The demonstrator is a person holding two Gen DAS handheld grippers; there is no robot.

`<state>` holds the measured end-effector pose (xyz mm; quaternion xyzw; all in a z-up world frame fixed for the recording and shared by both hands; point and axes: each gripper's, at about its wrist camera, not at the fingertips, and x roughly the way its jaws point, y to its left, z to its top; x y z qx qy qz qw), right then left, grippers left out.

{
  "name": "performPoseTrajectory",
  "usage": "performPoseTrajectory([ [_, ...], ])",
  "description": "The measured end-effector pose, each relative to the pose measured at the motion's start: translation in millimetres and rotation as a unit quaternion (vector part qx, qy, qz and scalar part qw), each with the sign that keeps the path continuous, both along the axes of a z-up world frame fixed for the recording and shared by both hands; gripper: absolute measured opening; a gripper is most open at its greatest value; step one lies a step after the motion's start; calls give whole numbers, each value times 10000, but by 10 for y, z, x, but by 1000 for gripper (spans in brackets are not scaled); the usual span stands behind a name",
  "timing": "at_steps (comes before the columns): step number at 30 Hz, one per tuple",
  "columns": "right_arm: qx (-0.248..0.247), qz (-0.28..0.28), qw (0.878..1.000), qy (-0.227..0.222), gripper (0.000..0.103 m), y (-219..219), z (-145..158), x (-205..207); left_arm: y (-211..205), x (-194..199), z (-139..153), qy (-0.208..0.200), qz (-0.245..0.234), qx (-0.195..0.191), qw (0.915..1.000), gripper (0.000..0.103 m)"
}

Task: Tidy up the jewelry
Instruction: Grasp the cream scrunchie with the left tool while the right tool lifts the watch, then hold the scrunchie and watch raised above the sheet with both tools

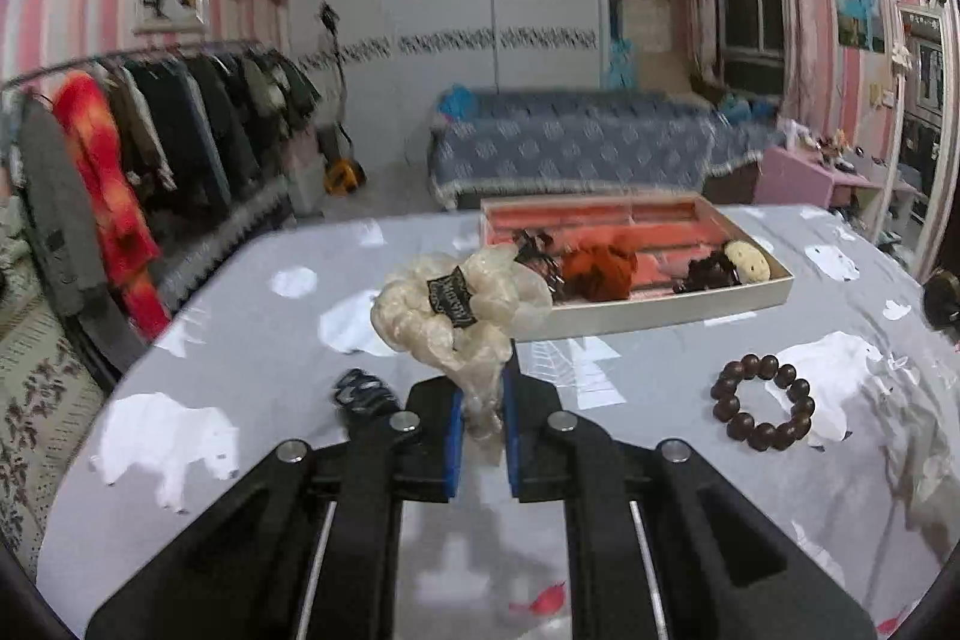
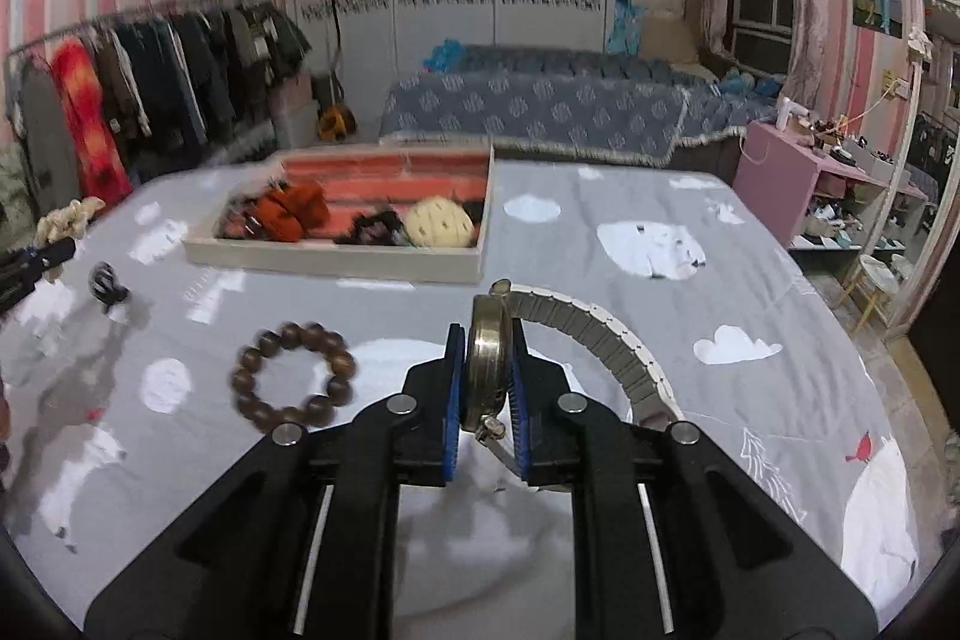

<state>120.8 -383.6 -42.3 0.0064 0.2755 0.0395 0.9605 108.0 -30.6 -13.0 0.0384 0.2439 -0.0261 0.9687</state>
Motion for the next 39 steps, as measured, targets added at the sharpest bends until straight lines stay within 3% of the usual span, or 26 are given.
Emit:
performPoseTrajectory([
  [4,-3,-17,9989,-470,14,49,9,-416,13,-327,-164,-322,-77,-13,9995,11],
  [10,-117,103,9977,-659,14,215,-139,-657,62,-502,-243,-560,47,-143,9983,11],
  [14,-130,131,9960,-875,14,302,-251,-745,35,-505,-435,-377,-23,-115,9992,11],
  [18,-404,186,9917,-1205,14,416,-233,-869,9,-566,-442,-438,-69,-10,9990,11],
  [35,-300,61,9941,-1043,15,374,-277,-813,-30,-597,-358,-659,51,78,9978,15],
  [39,-376,143,9934,-1076,15,416,-273,-825,13,-619,-349,-722,42,-33,9974,20],
])
